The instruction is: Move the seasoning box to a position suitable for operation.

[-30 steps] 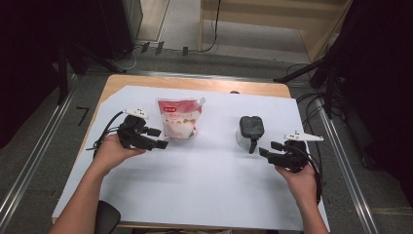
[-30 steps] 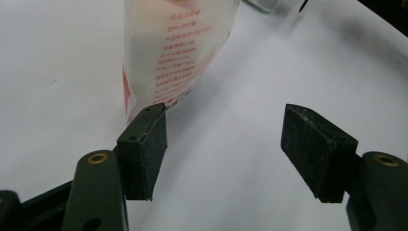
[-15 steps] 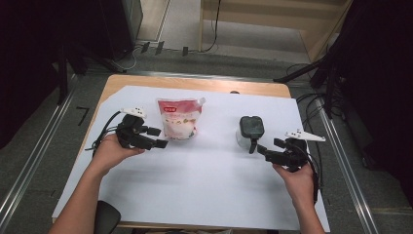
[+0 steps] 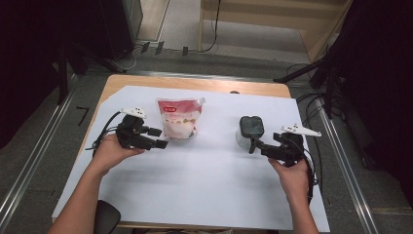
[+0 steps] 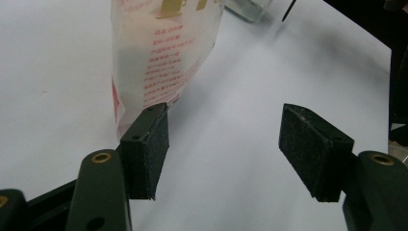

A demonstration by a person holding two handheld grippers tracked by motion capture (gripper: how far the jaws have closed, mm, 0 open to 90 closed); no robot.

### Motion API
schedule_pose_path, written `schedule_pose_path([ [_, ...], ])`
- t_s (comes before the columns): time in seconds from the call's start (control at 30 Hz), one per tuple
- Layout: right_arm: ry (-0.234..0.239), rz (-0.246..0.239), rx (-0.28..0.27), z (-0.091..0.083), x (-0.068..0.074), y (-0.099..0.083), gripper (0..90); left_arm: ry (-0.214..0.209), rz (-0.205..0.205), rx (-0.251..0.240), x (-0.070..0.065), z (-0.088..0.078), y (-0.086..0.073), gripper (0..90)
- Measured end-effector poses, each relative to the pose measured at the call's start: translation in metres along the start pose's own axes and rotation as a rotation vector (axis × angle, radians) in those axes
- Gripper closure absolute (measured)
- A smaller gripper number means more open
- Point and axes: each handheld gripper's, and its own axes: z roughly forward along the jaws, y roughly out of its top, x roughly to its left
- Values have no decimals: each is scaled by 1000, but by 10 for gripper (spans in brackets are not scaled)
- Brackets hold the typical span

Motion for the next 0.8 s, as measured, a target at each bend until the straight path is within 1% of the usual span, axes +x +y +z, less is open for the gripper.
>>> schedule_pose_path([
  [0.1, -2, 21, -7, 4, 3, 4, 202, 4, -1, 2, 0, 0, 0, 354],
  [0.17, -3, 24, -14, 7, 6, 6, 201, 9, 1, 3, 0, -1, 0, 353],
  [0.23, -3, 18, -17, 10, 10, 8, 207, 15, 1, 2, 0, -1, 0, 353],
  [0.3, -24, 7, -16, 12, 13, 11, 208, 11, -4, -4, 1, -1, -1, 353],
  [0.33, -24, 8, -18, 14, 14, 12, 208, 11, -2, -3, 1, -1, 0, 353],
  [0.4, -26, 21, -20, 16, 15, 14, 205, 10, 2, 1, 0, -1, 0, 353],
  [0.43, -26, 35, -19, 16, 16, 15, 201, 18, 2, 4, 0, -1, 0, 353],
  [0.5, -27, 40, -30, 18, 18, 15, 188, 26, 1, 10, 0, 0, 0, 353],
  [0.57, -22, 64, -32, 21, 20, 17, 175, 32, 2, 17, 0, -1, 0, 350],
  [0.6, -27, 72, -27, 22, 21, 17, 163, 32, 3, 14, 0, -1, 0, 350],
  [0.67, -47, 63, -24, 27, 24, 18, 139, 34, 0, 7, 1, -1, -1, 350],
  [0.7, -58, 62, -26, 28, 26, 19, 127, 28, -3, 2, 1, -1, -1, 350],
  [0.77, -84, 65, -31, 31, 28, 19, 65, 31, -3, 9, 1, -2, -1, 350],
  [0.8, -95, 71, -29, 33, 29, 20, 51, 32, -3, 10, 2, -2, -1, 350],
])
